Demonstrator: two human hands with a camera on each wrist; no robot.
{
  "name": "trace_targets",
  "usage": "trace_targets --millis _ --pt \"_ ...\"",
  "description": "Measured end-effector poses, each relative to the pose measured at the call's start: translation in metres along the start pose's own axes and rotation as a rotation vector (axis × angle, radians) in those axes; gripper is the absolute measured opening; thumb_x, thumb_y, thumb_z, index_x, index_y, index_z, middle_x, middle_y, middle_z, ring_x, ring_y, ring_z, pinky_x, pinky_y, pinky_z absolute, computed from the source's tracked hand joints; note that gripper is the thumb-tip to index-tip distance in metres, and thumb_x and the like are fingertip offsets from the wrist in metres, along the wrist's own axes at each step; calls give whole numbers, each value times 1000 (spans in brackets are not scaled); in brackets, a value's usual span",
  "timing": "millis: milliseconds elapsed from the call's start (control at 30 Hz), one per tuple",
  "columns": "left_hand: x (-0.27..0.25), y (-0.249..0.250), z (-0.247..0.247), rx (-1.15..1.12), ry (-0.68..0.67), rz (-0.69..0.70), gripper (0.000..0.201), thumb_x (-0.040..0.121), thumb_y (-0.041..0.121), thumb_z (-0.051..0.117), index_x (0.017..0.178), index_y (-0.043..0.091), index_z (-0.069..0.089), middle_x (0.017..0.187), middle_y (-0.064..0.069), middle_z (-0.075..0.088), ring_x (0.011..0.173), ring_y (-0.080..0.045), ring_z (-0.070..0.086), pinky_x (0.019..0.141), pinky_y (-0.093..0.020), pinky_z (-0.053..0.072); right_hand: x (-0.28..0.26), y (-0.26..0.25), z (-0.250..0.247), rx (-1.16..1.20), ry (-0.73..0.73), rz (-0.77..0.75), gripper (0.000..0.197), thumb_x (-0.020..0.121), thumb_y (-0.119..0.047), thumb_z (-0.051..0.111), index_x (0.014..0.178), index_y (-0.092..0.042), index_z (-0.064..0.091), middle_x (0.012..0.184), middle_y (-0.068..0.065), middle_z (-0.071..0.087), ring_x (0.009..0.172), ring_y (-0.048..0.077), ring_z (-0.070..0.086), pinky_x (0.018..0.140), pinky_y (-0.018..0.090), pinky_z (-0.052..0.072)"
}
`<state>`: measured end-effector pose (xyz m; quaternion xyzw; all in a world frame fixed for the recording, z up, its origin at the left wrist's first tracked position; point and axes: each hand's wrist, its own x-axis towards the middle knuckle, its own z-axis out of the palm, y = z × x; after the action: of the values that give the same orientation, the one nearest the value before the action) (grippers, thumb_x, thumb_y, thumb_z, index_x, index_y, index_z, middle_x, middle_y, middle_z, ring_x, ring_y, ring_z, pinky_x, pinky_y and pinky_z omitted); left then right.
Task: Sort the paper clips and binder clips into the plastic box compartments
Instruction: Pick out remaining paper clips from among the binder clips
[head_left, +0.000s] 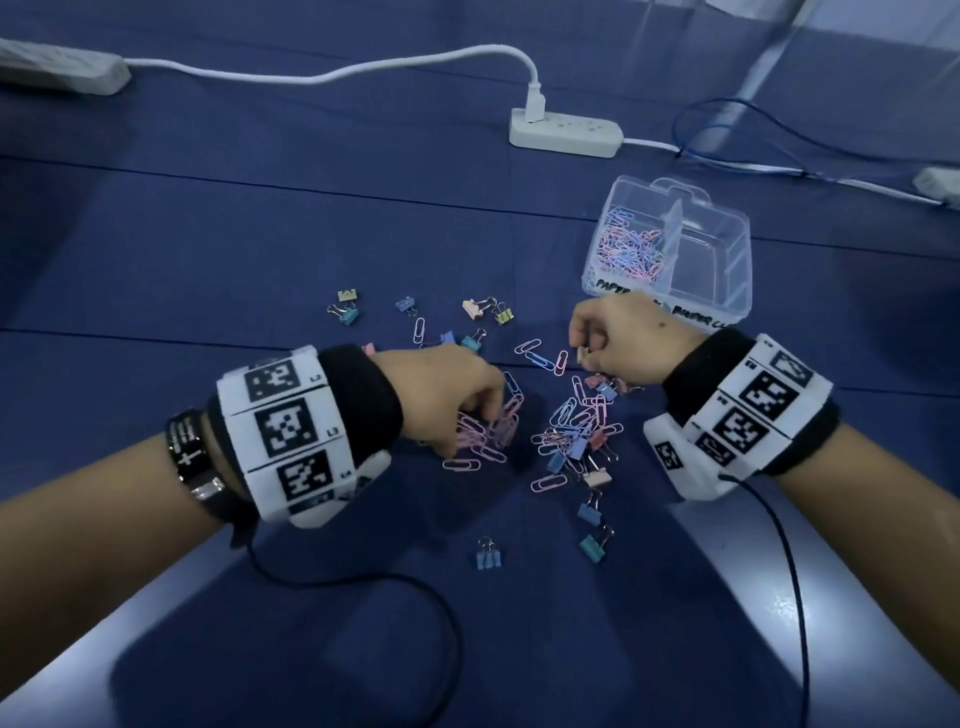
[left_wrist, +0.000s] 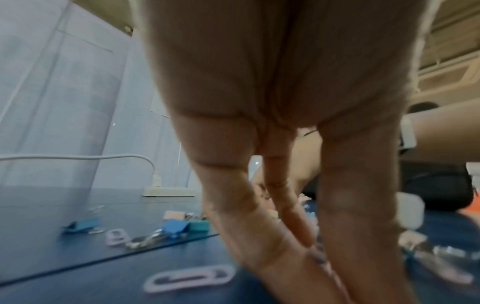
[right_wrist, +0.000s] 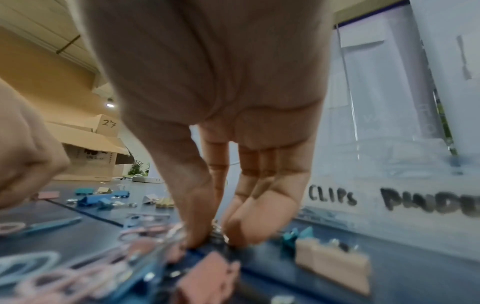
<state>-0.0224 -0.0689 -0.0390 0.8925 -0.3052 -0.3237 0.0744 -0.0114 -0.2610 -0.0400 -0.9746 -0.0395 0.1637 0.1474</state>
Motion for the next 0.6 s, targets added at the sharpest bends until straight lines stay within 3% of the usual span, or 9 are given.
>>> trace_targets --millis 67,133,200,300,400,500,600 --pt "-1 3 0 -42 14 36 43 74 4 69 112 18 55 102 2 45 62 4 40 57 -12 37 0 2 -2 -12 -3 23 20 79 6 54 88 -12 58 77 1 51 69 28 60 54 27 44" --pt "-8 -1 -5 -42 60 2 46 73 5 70 113 21 53 103 3 43 67 1 43 70 -22 44 0 3 -3 -49 12 16 28 77 6 56 98 -13 57 95 7 49 79 26 55 64 29 44" --pt "-17 -11 -12 7 91 -96 54 71 11 73 117 23 49 109 2 42 80 -10 53 83 -33 49 -1 -1 -4 -80 18 -31 40 76 4 59 112 -14 55 107 9 48 87 20 46 73 28 39" --pt "-26 -21 -14 89 33 -240 74 65 25 80 126 22 39 110 1 35 94 -22 55 87 -41 50 -2 -14 -2 -102 -35 -116 50 79 -1 61 126 -15 49 118 9 48 101 22 48 79 24 34" --pt "-24 -23 -8 136 8 -297 92 61 33 82 135 17 30 121 -5 34 101 -27 55 87 -43 51 3 -24 4 -157 -96 -132 54 81 -1 59 131 -14 44 125 11 44 112 23 47 84 25 35" --pt "-15 -24 -7 113 22 -340 107 63 32 82 143 12 14 136 -10 27 113 -31 53 91 -45 49 4 -31 9 -150 -116 -143 50 82 3 55 129 -10 47 126 12 42 111 26 49 83 25 37" --pt "-8 -25 -14 72 40 -358 100 63 33 82 139 9 21 136 -10 29 114 -34 52 91 -46 48 -2 -38 14 -147 -120 -220 41 82 6 50 120 -7 53 122 13 45 107 26 49 86 29 40"
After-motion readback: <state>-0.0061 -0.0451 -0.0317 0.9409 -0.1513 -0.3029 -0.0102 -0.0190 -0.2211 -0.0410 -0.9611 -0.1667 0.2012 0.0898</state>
